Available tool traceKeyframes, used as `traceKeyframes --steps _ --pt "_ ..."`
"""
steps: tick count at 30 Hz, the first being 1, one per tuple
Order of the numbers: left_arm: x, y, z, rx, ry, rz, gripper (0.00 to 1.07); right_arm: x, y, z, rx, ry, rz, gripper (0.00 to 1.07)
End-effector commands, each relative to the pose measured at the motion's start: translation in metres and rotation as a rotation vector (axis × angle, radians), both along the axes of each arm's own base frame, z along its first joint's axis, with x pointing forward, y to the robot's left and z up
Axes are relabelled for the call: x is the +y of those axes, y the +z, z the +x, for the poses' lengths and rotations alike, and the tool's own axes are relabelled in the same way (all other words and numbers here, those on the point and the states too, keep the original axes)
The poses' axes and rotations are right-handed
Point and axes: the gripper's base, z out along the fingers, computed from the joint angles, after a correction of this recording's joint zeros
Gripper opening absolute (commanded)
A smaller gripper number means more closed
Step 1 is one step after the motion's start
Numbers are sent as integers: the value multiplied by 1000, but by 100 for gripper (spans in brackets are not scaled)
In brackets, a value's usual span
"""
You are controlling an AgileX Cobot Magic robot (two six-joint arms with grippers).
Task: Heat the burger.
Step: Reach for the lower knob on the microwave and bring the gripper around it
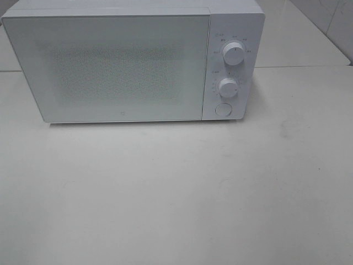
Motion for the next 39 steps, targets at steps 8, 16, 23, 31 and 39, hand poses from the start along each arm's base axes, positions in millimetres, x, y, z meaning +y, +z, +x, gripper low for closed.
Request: traceKeyframes --steps 8,16,23,31,39 --pt "0 1 -3 -39 6 2 98 2 36 37 -137 -8 -42 75" --pt "0 1 -3 -39 6 2 98 8 45 72 -173 18 -46 75" --pt "0 1 -3 -39 6 2 98 13 49 97 -211 37 -46 75" --pt "0 1 -3 -39 6 2 98 18 43 129 -175 55 -49 75" --pt "0 1 -3 -39 6 2 98 24 33 163 -161 75 -43 75"
